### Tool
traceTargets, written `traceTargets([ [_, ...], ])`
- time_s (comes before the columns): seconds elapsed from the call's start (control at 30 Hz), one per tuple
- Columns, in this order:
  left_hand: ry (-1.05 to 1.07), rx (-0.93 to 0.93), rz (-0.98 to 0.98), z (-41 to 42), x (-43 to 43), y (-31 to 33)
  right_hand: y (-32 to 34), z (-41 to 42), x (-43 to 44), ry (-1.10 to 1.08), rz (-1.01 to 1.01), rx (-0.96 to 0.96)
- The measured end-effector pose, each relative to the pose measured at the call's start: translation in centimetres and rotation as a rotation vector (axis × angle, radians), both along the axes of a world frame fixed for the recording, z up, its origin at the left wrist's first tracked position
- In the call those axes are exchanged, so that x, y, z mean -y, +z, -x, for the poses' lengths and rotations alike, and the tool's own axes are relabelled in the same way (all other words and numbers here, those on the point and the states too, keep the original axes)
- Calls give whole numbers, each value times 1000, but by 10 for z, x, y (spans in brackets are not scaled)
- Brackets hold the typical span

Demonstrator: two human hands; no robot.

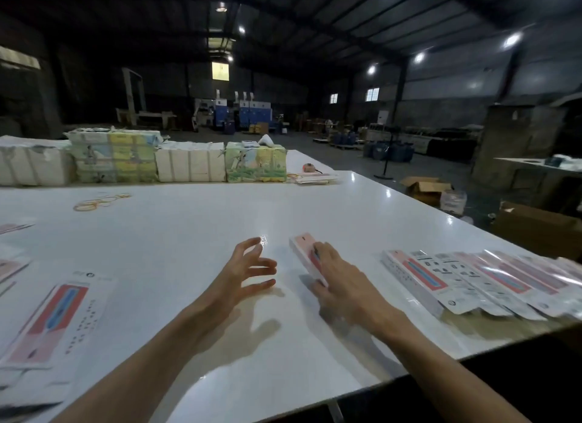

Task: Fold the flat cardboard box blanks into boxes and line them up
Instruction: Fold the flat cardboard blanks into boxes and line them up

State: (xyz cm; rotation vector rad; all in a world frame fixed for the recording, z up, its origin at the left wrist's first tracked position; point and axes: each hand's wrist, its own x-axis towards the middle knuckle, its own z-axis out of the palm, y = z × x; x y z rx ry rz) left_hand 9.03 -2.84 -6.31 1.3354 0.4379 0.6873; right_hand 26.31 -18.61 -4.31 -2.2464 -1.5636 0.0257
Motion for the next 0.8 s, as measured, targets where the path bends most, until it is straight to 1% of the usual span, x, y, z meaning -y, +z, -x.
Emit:
traceTargets([
  [0.07, -58, -27, -98, 2, -2, -3, -3, -27, 23, -96, 53, 32],
  [0.17, -127, -60, -241, 3, -1, -7, -9, -61, 50, -265, 188, 234],
  [0.27, -154, -115, -336, 5, 0, -7, -9, -78, 68, -345, 182, 320],
  [0.4, -163, -129, -355, 5, -4, -11, -7, -88, 85, -383, 164, 319],
  [0.5, -156, -159, -373, 2, -6, -13, -3, -93, 90, -422, 208, 408],
  [0.57, -143, -181, -399, 1, -6, -11, 1, -88, 80, -397, 198, 435],
  [0.67, -119, -150, -361, 1, -2, -6, 7, -67, 40, -243, 114, 409],
  [0.73, -63, -136, -326, 3, 2, -3, 9, -43, 1, -120, 33, 434],
  [0.8, 40, -127, -328, 6, 6, 0, 8, -16, -39, -21, -75, 475],
])
